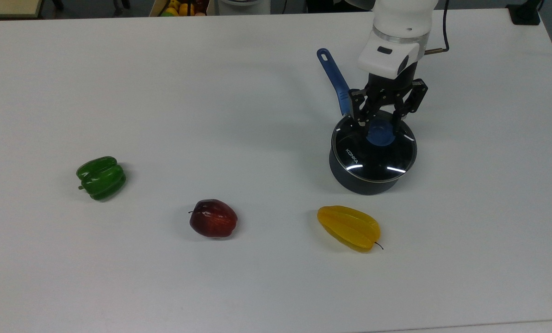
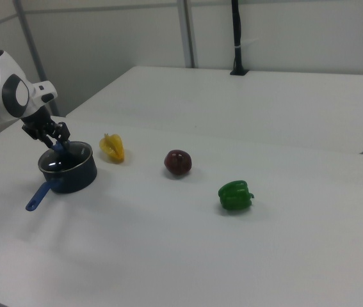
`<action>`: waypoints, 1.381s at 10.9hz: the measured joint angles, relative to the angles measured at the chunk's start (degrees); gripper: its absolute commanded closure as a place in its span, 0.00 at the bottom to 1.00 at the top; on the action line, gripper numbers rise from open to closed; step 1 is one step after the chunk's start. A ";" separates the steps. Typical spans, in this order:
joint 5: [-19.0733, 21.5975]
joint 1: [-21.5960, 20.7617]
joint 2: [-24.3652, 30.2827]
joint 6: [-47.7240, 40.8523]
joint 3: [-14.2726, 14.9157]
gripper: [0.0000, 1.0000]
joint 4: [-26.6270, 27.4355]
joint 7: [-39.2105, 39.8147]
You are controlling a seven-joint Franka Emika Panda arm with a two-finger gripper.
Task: Open lid
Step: 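Close the gripper on the blue knob of the glass lid, then lift the glass lid off the saucepan and carry it beside the pan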
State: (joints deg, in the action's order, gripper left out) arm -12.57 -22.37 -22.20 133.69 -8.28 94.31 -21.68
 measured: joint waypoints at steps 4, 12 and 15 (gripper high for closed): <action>0.00 0.04 0.07 0.00 0.01 0.57 -0.44 0.00; 0.00 6.48 4.23 -5.46 0.65 0.59 -0.89 -0.11; -0.02 14.76 6.76 -6.46 0.90 0.59 3.07 -0.01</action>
State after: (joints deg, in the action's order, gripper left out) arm -12.59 -7.62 -15.45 127.22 -7.38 97.37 -21.68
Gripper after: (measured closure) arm 0.396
